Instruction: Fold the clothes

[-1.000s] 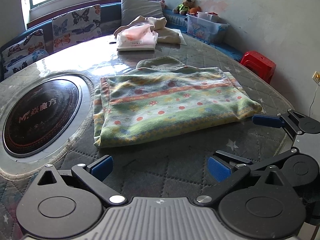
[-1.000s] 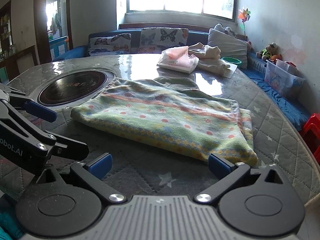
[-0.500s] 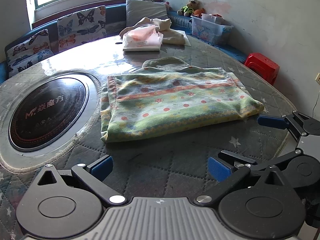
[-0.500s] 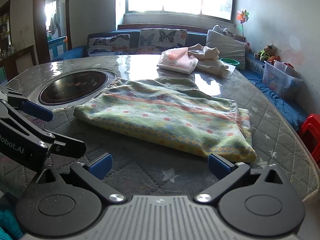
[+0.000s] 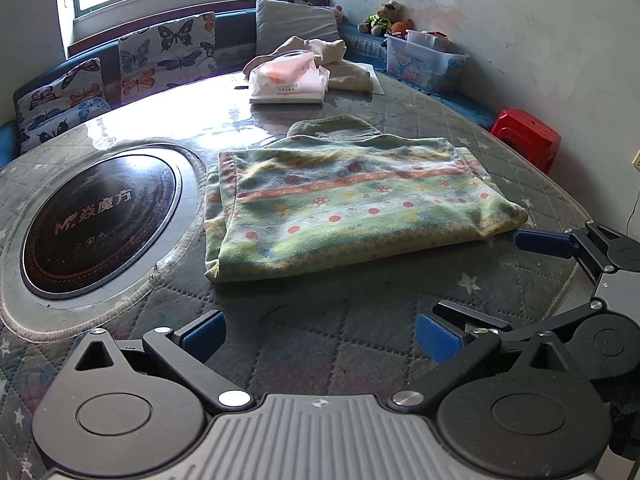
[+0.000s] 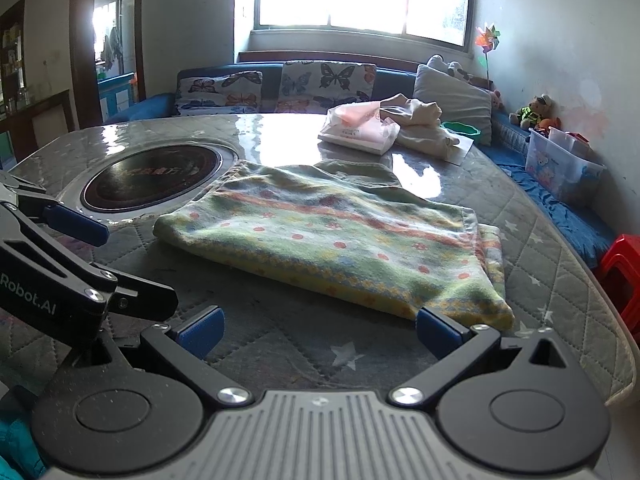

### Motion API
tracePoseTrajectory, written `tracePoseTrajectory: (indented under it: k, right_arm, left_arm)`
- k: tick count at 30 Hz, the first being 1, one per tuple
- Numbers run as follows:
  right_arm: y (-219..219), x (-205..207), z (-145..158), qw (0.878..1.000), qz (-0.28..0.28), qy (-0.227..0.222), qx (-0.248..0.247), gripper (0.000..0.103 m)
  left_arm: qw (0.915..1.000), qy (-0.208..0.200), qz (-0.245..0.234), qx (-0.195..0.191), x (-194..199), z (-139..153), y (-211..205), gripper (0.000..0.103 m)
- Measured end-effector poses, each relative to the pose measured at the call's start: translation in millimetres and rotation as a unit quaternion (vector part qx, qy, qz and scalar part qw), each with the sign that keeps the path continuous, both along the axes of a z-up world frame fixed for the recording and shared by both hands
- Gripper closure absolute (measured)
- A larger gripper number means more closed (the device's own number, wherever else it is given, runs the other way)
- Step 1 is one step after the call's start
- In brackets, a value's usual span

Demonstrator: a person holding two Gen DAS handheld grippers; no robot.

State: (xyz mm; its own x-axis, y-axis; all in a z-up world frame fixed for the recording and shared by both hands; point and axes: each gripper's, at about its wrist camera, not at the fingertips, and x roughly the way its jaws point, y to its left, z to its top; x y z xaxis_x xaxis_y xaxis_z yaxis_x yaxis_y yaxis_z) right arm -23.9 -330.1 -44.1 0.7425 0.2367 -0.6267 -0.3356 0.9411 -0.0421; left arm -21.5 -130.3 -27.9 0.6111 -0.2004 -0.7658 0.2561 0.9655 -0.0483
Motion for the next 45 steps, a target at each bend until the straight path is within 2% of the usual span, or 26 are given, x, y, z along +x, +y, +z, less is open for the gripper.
tracePoseTrajectory:
  k: [9, 16, 25, 45]
  right_arm:
    - [4, 3, 1, 1.0, -0.013, 0.017, -0.009, 0.0]
    - [3, 10, 5, 0.999, -0.027, 0.031, 0.009, 0.0]
    - [1, 33, 16, 0.994, -0.075, 0.068, 0.037, 0.0]
    - [10, 35, 13, 0.992, -0.085, 0.087, 0.033, 0.0]
  left_arm:
    - [0.9998, -0.004, 0.021, 0.005, 4, -2, 5, 0.0]
    - [0.9988, -0.014, 0.045, 0.009, 13, -1, 8, 0.0]
    - [0.9956, -0.046, 0.081, 0.002, 25, 7, 11, 0.0]
    - [0.9939, -0.042, 0.102, -0.001, 27, 1, 17, 0.0]
